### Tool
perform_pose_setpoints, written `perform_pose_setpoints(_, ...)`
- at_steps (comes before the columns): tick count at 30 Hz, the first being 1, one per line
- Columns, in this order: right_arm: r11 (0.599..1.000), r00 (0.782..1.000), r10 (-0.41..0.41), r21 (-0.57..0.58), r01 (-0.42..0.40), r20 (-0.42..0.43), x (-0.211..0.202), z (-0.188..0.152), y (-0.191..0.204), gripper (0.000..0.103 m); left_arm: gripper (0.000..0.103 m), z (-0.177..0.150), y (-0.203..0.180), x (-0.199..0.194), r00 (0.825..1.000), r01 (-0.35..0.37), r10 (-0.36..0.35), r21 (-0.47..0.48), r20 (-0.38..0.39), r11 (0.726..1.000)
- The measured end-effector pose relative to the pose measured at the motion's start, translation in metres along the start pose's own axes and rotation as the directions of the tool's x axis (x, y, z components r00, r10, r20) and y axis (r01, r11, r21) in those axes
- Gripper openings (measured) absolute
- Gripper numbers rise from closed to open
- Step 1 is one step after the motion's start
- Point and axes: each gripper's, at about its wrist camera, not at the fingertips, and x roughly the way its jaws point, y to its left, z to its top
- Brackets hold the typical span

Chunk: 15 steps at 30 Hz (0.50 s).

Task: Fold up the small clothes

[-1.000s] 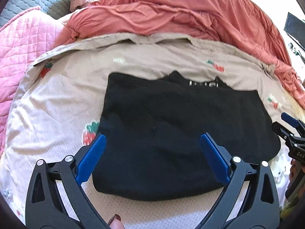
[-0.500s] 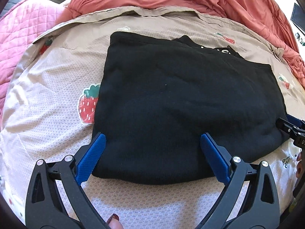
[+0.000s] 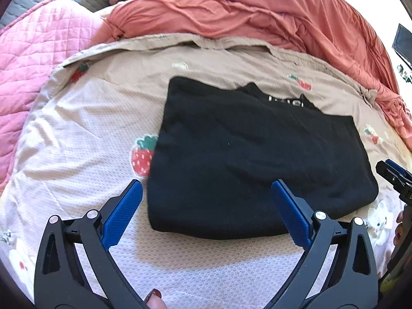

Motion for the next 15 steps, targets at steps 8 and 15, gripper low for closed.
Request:
perform_pose_setpoints(8, 0.999, 0.998, 0.029, -0.048, -0.026, 0.057, -0.020, 0.011, 0.021, 0.098, 0.094, 0.011, 0.014, -0.022, 0.999, -0.018, 0.020, -0.031, 0.043, 0.999)
perform_pose_setpoints(15, 0.994, 0.996, 0.056, -0.100, -0.048, 0.076, -0.028, 0.014, 0.047, 0.099, 0.094, 0.015, 0.029, -0.029, 0.998, -0.038, 0.042, -0.054, 0.056, 0.998)
